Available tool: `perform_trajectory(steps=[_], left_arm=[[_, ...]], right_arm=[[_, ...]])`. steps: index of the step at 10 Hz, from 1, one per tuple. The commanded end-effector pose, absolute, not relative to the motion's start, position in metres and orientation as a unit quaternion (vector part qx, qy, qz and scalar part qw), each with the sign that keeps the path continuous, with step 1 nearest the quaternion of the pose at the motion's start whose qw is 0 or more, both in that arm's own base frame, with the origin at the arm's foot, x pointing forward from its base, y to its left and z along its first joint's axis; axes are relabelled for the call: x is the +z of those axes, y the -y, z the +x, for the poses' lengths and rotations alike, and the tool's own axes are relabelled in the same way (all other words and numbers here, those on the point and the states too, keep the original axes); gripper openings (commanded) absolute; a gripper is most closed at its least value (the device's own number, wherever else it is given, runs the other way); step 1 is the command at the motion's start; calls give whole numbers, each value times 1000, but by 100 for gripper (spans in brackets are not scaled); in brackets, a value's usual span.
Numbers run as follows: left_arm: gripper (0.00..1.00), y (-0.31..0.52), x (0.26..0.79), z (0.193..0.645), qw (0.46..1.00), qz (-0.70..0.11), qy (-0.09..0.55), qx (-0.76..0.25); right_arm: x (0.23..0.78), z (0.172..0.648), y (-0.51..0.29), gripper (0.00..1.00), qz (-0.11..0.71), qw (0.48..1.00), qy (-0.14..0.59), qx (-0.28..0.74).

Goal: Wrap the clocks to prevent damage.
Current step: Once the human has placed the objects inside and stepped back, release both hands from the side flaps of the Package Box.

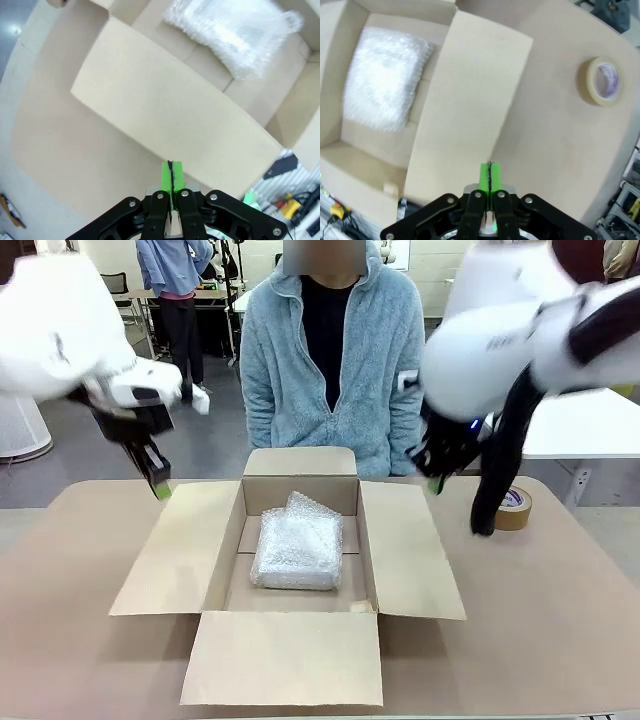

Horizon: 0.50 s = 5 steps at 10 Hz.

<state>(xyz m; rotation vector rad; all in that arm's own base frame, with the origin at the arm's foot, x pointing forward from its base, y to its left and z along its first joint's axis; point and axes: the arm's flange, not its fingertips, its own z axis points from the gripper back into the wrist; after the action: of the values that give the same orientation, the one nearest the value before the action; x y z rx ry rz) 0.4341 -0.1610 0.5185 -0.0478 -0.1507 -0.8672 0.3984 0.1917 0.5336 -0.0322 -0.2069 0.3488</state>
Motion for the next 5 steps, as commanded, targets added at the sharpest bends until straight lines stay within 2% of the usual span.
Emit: perform_trajectory(steps=[1,3,4,5], left_arm=[[0,162,562,432,894,-23,71,-441],[0,164,594,419,892,-24,87,-443],[0,162,578,423,898,-23,77,-433],[0,162,578,423,898,-23,77,-433]], right_arm=[[578,390,-189,1,-17,978,98,184],[604,377,-193,1,-31,978,91,185],[598,377,-201,1,-51,987,94,121],[611,370,-188,1,-25,978,102,182]])
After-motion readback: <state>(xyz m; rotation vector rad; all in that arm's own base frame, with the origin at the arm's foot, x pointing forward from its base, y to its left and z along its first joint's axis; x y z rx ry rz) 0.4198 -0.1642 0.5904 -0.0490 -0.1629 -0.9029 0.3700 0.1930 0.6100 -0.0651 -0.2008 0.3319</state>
